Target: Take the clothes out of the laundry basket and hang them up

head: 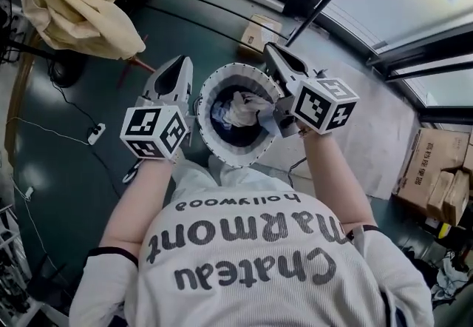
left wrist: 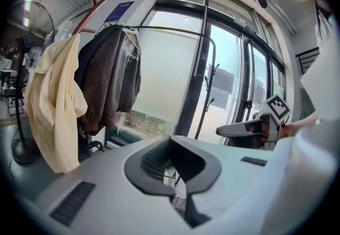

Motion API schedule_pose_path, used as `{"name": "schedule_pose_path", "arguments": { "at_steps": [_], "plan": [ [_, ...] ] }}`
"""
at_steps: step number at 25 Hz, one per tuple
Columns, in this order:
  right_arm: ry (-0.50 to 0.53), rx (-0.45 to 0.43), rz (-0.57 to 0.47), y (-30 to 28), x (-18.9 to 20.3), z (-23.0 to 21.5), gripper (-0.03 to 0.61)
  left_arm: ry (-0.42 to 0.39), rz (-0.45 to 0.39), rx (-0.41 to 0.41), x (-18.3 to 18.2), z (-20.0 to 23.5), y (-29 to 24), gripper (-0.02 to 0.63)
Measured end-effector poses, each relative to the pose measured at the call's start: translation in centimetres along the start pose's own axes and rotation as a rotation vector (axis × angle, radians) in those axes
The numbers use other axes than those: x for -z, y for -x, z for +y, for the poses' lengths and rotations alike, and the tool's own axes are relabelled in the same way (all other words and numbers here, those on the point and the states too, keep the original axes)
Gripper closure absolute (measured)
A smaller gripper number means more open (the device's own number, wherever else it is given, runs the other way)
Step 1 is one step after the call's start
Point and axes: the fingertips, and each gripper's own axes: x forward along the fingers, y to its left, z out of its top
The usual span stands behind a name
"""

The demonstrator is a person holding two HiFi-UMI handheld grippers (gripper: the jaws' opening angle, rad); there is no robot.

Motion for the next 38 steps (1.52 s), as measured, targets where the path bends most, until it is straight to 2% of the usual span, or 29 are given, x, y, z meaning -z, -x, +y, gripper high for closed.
{"name": "schedule_pose_path", "arguments": {
  "at_steps": [8, 11, 15, 20, 21, 23, 29, 31, 32, 35, 38],
  "plan": [
    [-0.113, 0.060, 0.083, -0.2, 7.4, -5.2, 0.541, 0.005, 0.086, 0.023, 7.1, -1.5, -1.7, 0.604],
    [-0.163, 0.112, 0.136, -0.4, 11.5, -6.9, 0.541, 0.041, 0.154, 0.049, 10.9, -1.0, -2.3, 0.604],
    [-0.220, 0.186, 0.201, -0.1, 16.8, -9.1, 0.541, 0.036, 0.261, 0.099, 16.0, -0.5, -3.3, 0.603],
    [-0.273, 0.309, 0.287, 1.9, 23.7, -12.4, 0.541, 0.037, 0.368, 0.120, 21.5, -0.2, -3.6, 0.601],
    [-0.289, 0.329, 0.302, 2.2, 25.1, -13.1, 0.541, 0.031, 0.386, 0.124, 22.6, -0.3, -3.7, 0.596],
    [-0.309, 0.360, 0.335, 3.1, 27.7, -14.2, 0.541, 0.027, 0.418, 0.138, 24.4, -0.6, -3.9, 0.517],
    [-0.337, 0.455, 0.420, 5.6, 33.5, -17.8, 0.530, 0.041, 0.476, 0.178, 27.7, -2.2, -4.5, 0.514],
    [-0.323, 0.499, 0.457, 6.4, 34.9, -19.2, 0.412, 0.038, 0.486, 0.193, 28.1, -2.6, -4.5, 0.512],
    [-0.315, 0.532, 0.475, 6.9, 35.7, -19.9, 0.391, 0.036, 0.489, 0.198, 28.2, -2.8, -4.5, 0.514],
    [-0.313, 0.644, 0.515, 8.5, 37.8, -22.4, 0.391, 0.035, 0.498, 0.204, 28.9, -3.0, -4.5, 0.514],
    [-0.336, 0.669, 0.529, 8.7, 39.0, -23.6, 0.391, 0.037, 0.515, 0.207, 29.8, -3.1, -4.5, 0.514]
  ]
}}
